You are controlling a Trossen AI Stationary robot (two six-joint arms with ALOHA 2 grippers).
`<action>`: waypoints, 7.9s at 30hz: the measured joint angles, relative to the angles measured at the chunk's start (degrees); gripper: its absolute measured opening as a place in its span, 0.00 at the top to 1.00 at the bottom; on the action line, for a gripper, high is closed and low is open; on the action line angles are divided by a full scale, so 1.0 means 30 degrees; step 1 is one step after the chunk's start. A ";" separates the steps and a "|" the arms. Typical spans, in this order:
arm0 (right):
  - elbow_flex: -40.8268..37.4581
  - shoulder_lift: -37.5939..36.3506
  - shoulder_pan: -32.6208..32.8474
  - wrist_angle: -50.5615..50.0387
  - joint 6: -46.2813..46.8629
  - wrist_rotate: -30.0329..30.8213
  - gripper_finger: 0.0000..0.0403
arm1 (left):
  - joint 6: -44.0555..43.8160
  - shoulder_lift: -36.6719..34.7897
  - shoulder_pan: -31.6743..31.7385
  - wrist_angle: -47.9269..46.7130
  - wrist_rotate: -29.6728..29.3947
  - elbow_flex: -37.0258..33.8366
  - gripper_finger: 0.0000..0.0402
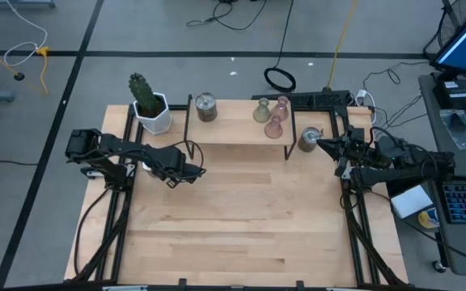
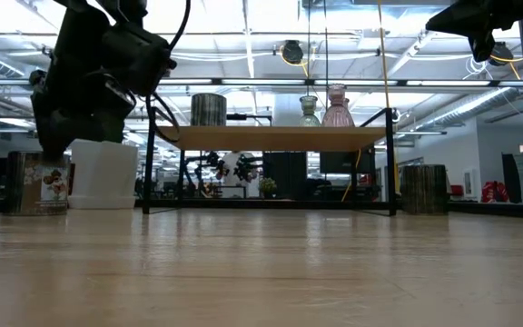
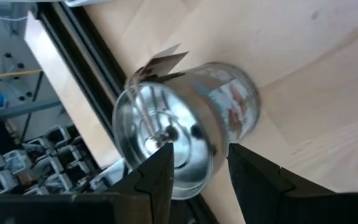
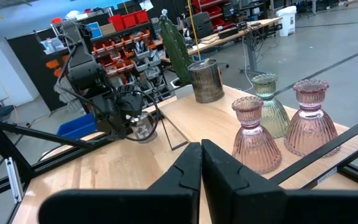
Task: Pick & Place candle stick holders
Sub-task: Put the left brown scented candle on the shelf
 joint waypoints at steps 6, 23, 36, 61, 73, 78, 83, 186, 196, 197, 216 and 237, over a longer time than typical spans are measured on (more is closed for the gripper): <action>0.0000 0.0000 -0.0002 0.0005 -0.0001 0.0073 0.99 | 0.0419 -0.0001 0.0039 0.0078 -0.0300 0.0007 0.62; 0.0000 0.0000 -0.0001 0.0004 0.0002 0.0073 0.99 | 0.0953 -0.0051 0.0779 0.1235 -0.0148 -0.1183 0.62; 0.0006 -0.0001 -0.0002 0.0005 0.0002 0.0080 0.99 | 0.1033 -0.0047 0.0823 0.2112 0.0159 -0.1614 0.75; 0.0003 -0.0004 -0.0002 0.0006 0.0505 0.0080 0.99 | 0.1043 -0.0015 -0.0733 0.2381 0.0211 -0.1193 0.98; 0.0000 0.0000 -0.0002 0.0012 0.0505 0.0073 0.99 | 0.1952 0.0057 -0.1282 0.2835 0.0173 0.0197 1.00; 0.0001 0.0000 -0.0002 0.0012 0.0505 0.0021 0.99 | 0.1900 0.0051 -0.1282 0.1951 -0.0194 0.0219 1.00; 0.0000 0.0000 -0.0002 0.0012 0.0505 0.0011 0.99 | 0.1903 -0.0137 -0.1282 0.1355 -0.0224 0.0229 1.00; 0.0007 0.0000 -0.0002 -0.0148 0.0345 0.0044 0.99 | 1.3508 0.5397 0.2429 0.4354 -0.0505 2.0684 1.00; 0.0007 0.0000 -0.0002 -0.0148 0.0351 0.0073 0.99 | 1.5412 0.5391 0.4127 0.5691 0.0334 2.0684 1.00; 0.0007 0.0000 -0.0002 -0.0148 0.0345 0.0073 0.99 | 1.5424 0.5391 0.4220 0.5794 0.0357 2.0684 1.00; 0.0007 0.0000 -0.0002 -0.0141 0.0490 0.0663 0.99 | 1.7166 0.5684 0.4903 0.5184 0.0481 2.2331 1.00; 0.0007 -0.0006 -0.0002 -0.0141 0.0855 0.0663 0.99 | 1.9478 0.7111 0.5859 0.5313 0.0684 2.2331 1.00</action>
